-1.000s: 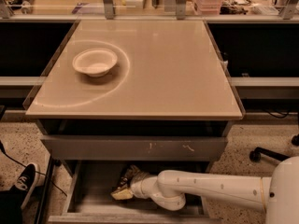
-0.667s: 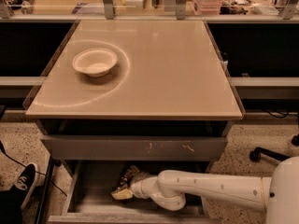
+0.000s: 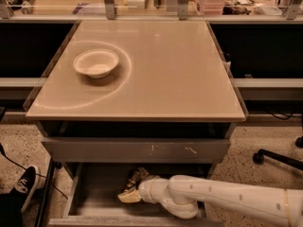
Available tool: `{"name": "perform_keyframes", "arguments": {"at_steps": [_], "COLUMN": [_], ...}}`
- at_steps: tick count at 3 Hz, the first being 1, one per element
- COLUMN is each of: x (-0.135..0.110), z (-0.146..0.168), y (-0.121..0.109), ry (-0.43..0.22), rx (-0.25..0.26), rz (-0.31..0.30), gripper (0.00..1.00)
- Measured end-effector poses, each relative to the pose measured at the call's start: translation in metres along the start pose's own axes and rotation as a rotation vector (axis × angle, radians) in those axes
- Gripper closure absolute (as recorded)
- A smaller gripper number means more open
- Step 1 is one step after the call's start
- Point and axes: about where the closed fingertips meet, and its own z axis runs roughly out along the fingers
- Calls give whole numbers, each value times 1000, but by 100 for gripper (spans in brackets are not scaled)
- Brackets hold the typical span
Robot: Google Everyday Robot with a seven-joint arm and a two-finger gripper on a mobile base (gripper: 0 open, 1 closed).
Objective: Pick orange can from middle drawer and place on counter
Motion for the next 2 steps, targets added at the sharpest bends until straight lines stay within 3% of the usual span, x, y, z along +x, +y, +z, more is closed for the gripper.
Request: {"name": "perform_keyframes", "arguments": {"at_steps": [1, 2], "x": [-30, -56], "z": [-69, -139], "y": [13, 30], "ry": [-25, -19], "rx": [94, 235], "rz": [23, 29], "gripper": [100, 100]}}
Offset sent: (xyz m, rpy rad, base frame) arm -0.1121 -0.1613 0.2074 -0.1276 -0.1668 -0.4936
